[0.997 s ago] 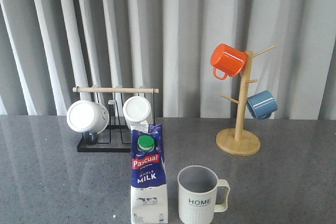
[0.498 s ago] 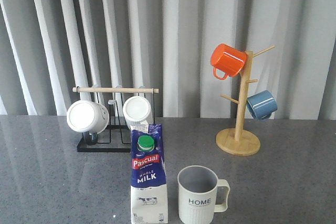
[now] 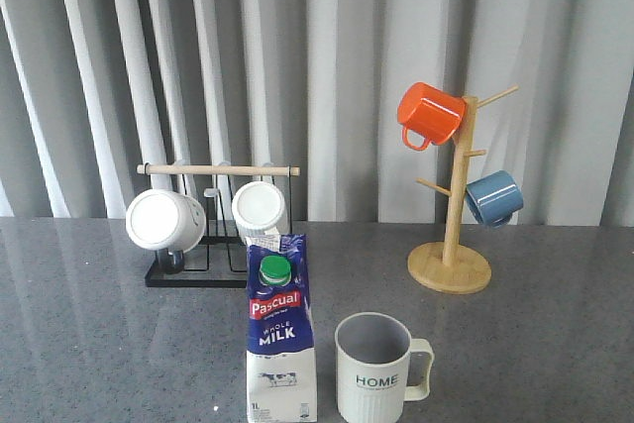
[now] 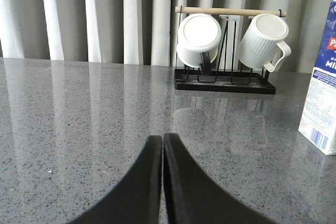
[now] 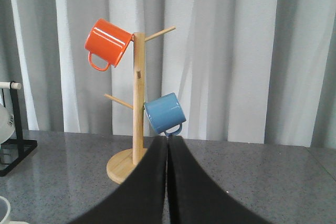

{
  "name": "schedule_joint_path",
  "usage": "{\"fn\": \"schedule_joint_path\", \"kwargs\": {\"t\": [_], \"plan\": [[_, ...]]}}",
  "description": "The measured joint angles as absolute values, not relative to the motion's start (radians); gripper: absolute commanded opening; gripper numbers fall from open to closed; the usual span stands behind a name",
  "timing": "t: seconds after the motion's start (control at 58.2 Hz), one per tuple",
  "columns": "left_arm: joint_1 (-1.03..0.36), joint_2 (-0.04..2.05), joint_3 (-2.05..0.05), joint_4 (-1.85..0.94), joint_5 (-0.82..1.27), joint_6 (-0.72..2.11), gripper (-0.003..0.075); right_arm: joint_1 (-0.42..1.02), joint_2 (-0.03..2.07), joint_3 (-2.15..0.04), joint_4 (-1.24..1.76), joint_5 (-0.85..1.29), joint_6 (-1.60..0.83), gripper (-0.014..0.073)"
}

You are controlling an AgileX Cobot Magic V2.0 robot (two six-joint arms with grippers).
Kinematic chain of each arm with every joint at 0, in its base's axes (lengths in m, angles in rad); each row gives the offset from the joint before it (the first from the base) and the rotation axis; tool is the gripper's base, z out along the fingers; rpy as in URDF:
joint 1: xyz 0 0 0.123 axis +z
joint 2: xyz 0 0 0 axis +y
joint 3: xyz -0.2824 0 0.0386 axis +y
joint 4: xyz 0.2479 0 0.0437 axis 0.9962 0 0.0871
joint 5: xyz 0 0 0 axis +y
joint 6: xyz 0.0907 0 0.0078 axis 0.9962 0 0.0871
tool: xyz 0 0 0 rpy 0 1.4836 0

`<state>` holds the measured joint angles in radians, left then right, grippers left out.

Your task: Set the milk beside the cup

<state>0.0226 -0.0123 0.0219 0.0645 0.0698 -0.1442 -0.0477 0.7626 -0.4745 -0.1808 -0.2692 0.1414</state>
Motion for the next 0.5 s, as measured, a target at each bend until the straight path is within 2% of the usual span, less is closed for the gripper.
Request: {"fn": "schedule_joint_path", "kwargs": {"t": [0.361, 0.498], "plan": [[0.023, -0.012, 0.022, 0.064, 0.07, -0.144, -0.0008, -0.048, 0.759, -0.475, -0.181, -0.268, 0.129, -0.0009], [0.023, -0.012, 0.022, 0.064, 0.071, -0.144, -0.0008, -0.048, 0.692, -0.47, -0.181, -0.248, 0.061, -0.0009]]}}
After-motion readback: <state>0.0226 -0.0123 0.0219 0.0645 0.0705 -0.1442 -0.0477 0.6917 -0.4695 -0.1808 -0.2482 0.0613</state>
